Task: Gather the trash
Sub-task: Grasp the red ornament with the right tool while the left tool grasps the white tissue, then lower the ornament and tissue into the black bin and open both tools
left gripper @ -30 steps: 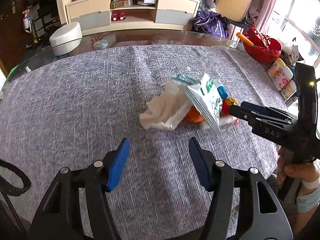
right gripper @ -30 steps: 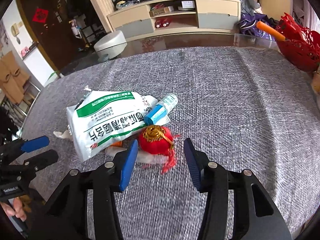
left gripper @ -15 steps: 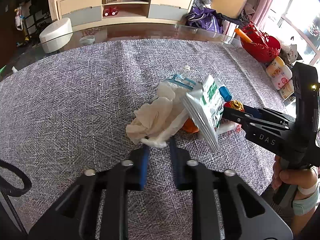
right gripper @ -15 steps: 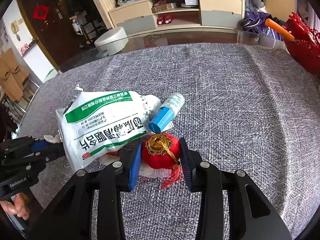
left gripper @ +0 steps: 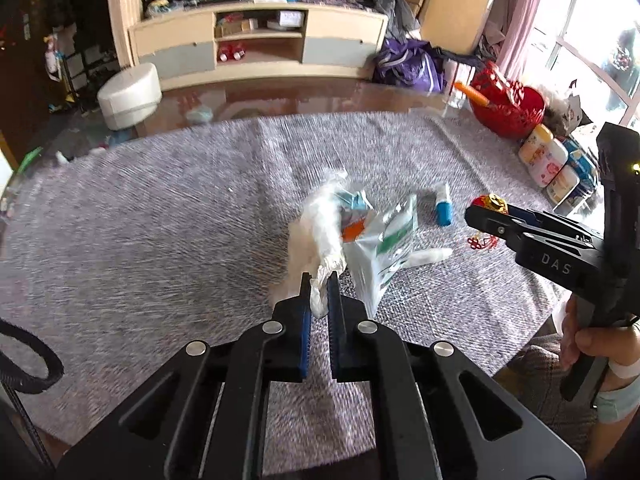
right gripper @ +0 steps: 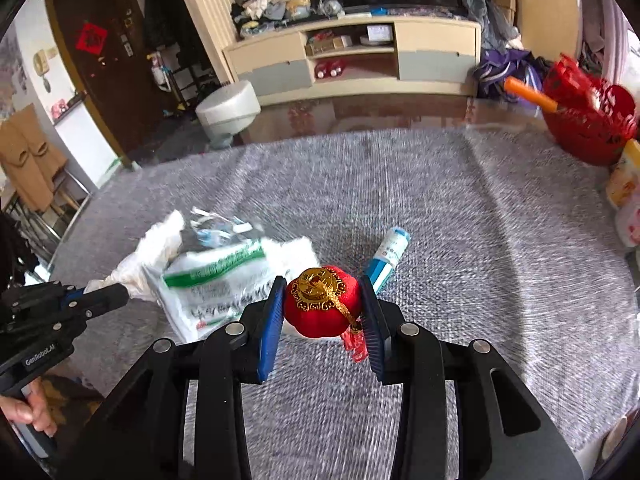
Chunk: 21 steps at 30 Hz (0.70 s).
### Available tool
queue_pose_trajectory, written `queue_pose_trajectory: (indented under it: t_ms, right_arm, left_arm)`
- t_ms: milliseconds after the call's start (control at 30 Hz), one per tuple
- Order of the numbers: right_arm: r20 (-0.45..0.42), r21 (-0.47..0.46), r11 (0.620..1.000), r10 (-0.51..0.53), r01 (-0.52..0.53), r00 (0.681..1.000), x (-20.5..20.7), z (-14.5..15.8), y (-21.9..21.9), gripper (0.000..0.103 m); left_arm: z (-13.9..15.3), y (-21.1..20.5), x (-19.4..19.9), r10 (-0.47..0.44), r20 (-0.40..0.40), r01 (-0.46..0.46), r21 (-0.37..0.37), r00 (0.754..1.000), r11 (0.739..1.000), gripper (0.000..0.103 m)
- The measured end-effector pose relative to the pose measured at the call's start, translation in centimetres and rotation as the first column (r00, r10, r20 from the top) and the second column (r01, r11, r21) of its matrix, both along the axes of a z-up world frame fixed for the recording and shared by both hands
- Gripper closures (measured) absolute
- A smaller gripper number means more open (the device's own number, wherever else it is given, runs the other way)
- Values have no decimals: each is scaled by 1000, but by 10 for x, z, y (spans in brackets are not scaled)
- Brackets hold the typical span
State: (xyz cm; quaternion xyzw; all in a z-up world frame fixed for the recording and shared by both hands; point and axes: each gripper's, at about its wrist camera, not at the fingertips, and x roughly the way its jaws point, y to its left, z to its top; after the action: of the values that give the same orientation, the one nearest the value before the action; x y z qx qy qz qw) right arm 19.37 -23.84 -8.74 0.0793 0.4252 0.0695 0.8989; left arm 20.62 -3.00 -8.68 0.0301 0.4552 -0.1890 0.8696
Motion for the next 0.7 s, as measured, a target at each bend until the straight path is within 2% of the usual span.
queue_pose_trajectory:
  t_ms: [233,400,567,700]
  right_arm:
    - [73,-4,1000,19,-19,997,-37,41,10,66]
    - [114,0,999,32,-32,993,-71,61,17,66]
    - [132,-3,999,43,-43,990,-106,68,23,66]
    - [130,-7,999,50,-50,990,-133,63,27,66]
  left_arm:
    - [47,16,-45,27,92,-26,-9,995,1000,97]
    - [69,22,-82,32,137,-29,-21,990,999,97]
    - [80,29,-121,36,165,-31,-37,986,999,97]
    - [77,34,-151,38,159,-31,-48,987,998,97]
